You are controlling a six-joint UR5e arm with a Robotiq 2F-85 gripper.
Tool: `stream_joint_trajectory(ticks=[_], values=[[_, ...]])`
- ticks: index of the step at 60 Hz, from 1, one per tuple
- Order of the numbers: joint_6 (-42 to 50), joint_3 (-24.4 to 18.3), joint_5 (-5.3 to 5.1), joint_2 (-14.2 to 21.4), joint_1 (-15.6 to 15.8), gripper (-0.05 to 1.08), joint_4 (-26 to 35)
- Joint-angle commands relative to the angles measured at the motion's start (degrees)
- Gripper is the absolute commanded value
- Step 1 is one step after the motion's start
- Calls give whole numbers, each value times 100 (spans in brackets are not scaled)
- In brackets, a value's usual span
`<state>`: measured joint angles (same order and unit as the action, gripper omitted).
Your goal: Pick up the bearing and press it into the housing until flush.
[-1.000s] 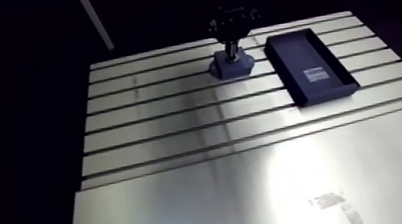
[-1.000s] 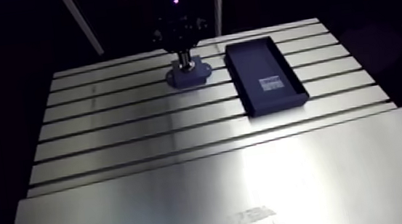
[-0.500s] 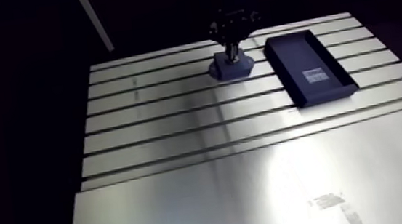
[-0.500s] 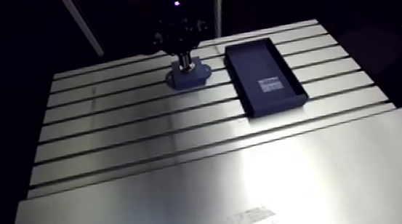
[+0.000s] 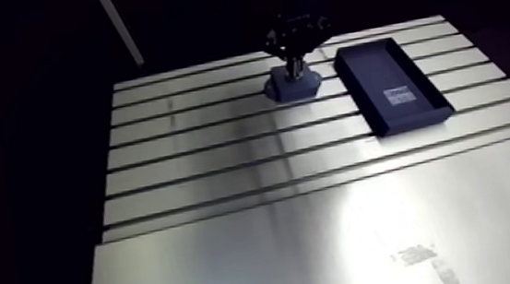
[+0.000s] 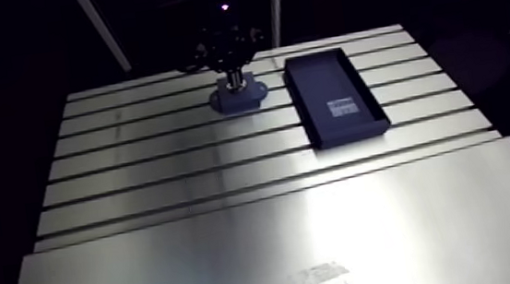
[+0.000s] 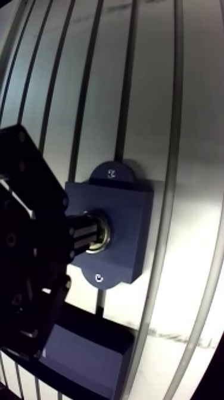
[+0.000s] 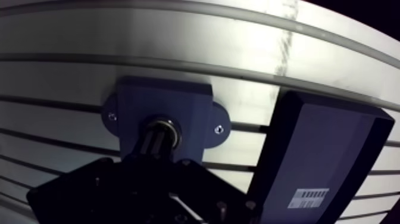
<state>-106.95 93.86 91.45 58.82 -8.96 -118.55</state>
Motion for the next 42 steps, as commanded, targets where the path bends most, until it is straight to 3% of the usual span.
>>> stream_joint_trajectory(ticks=[1, 42], values=[[-6, 14, 0, -16, -1, 108, -24], [-14, 23, -8, -23, -10, 108, -33]])
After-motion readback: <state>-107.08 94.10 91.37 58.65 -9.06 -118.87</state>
